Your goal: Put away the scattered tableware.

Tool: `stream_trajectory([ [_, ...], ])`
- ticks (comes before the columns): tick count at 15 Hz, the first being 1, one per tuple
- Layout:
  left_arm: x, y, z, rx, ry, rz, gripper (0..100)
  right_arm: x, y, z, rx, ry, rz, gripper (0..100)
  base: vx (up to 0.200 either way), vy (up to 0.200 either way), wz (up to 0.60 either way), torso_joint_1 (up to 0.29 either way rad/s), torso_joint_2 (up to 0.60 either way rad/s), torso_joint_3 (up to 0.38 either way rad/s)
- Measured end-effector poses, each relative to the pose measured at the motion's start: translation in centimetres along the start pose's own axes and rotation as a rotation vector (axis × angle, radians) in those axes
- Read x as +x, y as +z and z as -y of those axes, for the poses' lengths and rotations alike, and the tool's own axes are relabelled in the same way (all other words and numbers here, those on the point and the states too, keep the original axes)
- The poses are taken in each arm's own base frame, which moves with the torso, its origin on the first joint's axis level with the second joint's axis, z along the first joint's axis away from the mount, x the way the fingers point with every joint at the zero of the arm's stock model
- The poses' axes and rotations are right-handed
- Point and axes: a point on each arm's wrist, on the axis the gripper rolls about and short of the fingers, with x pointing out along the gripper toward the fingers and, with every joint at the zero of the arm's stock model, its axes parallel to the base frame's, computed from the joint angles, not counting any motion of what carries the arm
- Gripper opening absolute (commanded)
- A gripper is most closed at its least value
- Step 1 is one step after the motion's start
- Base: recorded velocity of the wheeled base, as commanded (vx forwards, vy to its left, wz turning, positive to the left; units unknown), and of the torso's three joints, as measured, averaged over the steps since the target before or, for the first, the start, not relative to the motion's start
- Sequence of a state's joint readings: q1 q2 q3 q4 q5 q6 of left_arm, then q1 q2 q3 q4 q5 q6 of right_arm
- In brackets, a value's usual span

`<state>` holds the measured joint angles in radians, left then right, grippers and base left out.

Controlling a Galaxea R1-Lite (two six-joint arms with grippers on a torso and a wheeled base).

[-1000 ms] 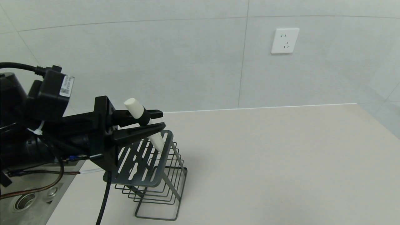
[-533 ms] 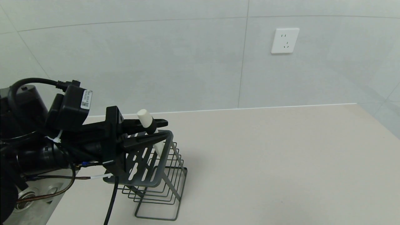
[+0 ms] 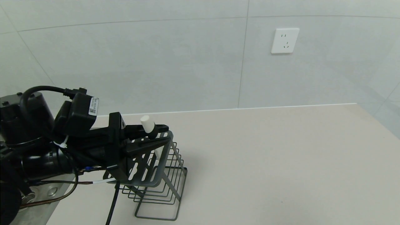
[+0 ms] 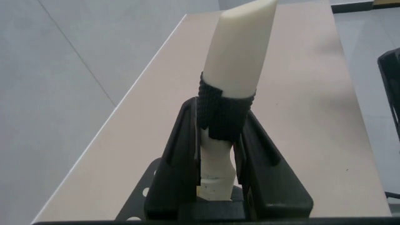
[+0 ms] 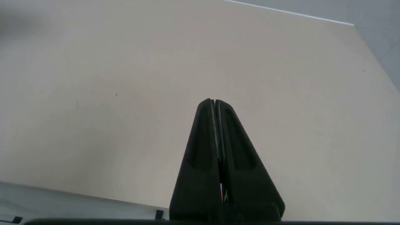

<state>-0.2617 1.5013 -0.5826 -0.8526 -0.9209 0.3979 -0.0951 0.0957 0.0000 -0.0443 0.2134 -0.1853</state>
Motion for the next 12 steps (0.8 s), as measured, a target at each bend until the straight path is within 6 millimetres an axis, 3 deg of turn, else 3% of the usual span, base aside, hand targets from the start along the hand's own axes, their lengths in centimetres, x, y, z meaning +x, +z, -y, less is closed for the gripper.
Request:
stream_trajectory([
  [12, 0.2, -1.3, -0.4, 0.018, 0.038, 0.001, 0, 0.0, 0.0, 0.0, 0.000, 0.000, 0.000, 0, 0.000, 0.000, 0.00, 0.000, 0.00, 0.000],
])
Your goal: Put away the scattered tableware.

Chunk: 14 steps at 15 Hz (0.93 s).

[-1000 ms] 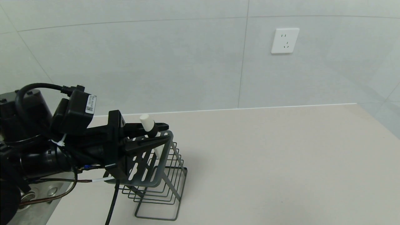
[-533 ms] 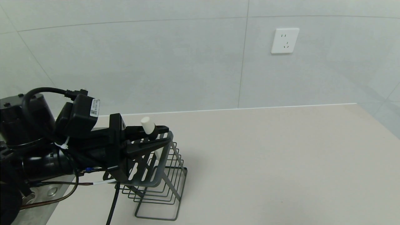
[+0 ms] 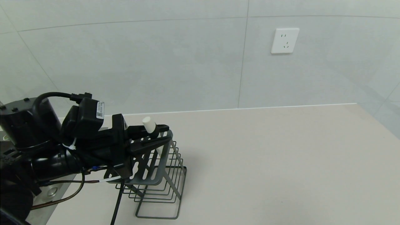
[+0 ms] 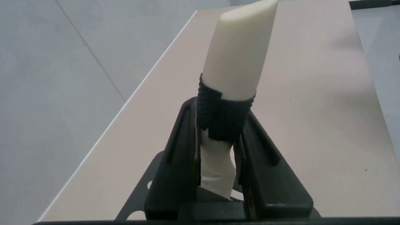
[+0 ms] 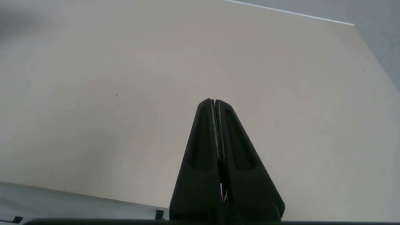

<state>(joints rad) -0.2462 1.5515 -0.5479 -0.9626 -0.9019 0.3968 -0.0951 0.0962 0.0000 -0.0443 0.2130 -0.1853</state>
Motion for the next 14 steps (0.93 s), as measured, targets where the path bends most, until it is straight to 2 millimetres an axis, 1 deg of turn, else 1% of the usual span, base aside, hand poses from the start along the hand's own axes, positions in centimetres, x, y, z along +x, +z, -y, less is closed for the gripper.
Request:
stream_trajectory([
  [14, 0.3, -1.8, 0.0, -0.048, 0.016, -0.050, 0, 0.0, 0.0, 0.0, 0.000, 0.000, 0.000, 0, 0.000, 0.000, 0.00, 0.000, 0.00, 0.000],
])
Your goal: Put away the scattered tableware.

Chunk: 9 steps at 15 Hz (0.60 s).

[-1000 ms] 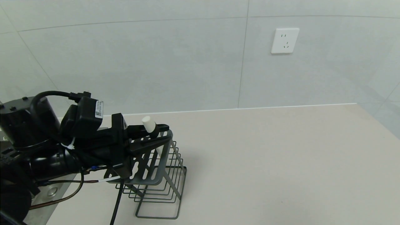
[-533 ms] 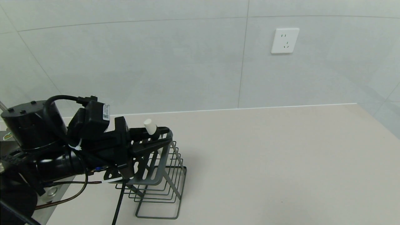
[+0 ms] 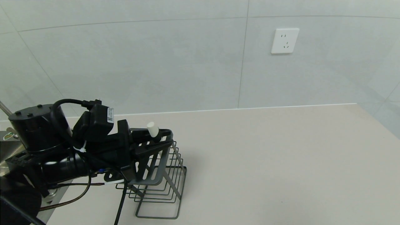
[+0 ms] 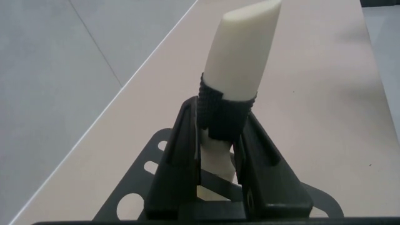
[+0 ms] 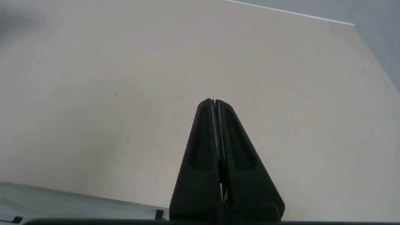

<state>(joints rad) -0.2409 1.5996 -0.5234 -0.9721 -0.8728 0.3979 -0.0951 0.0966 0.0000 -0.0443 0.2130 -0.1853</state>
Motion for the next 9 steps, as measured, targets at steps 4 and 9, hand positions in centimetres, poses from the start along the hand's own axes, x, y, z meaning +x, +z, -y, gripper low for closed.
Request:
stream_trajectory([
  [4, -0.14, -0.51, 0.37, -0.027, -0.006, -0.021, 100, 0.00, 0.00, 0.00, 0.000, 0.000, 0.000, 0, 0.000, 0.000, 0.00, 0.000, 0.00, 0.000],
  [9, -0.15, -0.05, 0.22, 0.000, 0.003, 0.002, 100, 0.00, 0.00, 0.00, 0.000, 0.000, 0.000, 0, 0.000, 0.000, 0.00, 0.000, 0.00, 0.000],
])
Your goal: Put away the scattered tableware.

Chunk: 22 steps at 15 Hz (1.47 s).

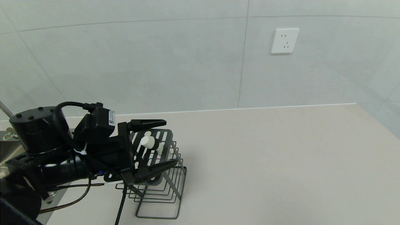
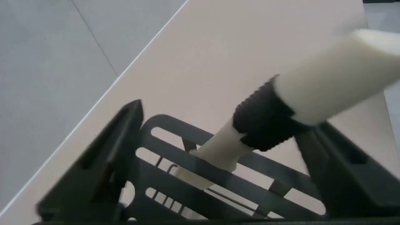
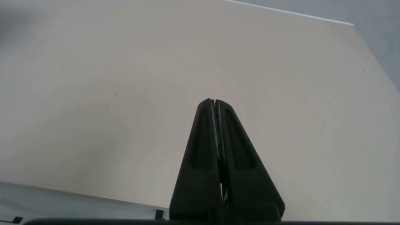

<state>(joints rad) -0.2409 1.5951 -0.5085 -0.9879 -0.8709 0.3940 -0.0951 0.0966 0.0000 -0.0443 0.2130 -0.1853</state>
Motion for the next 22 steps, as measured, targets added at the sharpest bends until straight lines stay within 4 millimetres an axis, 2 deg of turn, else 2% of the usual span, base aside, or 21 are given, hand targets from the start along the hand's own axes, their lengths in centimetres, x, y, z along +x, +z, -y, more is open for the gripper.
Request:
stream_trajectory([
  [9, -1.0, 2.0, 0.4, 0.067, 0.022, 0.056, 100, 0.0, 0.0, 0.0, 0.004, 0.000, 0.000, 0, 0.000, 0.000, 0.00, 0.000, 0.00, 0.000],
  [12, -2.5, 3.0, 2.0, 0.090, 0.033, 0.073, 100, 0.0, 0.0, 0.0, 0.008, 0.000, 0.000, 0, 0.000, 0.000, 0.00, 0.000, 0.00, 0.000],
  [17, -7.5, 4.9, 6.2, 0.171, 0.118, 0.118, 100, 0.0, 0.0, 0.0, 0.014, 0.001, 0.000, 0, 0.000, 0.000, 0.00, 0.000, 0.00, 0.000],
  [20, -11.4, 5.6, 10.8, 0.160, 0.223, 0.155, 100, 0.0, 0.0, 0.0, 0.015, 0.000, -0.003, 0, 0.000, 0.000, 0.00, 0.000, 0.00, 0.000],
  [22, -13.5, 5.1, 14.1, 0.088, 0.297, 0.159, 100, 0.0, 0.0, 0.0, 0.015, 0.001, -0.003, 0, 0.000, 0.000, 0.00, 0.000, 0.00, 0.000],
])
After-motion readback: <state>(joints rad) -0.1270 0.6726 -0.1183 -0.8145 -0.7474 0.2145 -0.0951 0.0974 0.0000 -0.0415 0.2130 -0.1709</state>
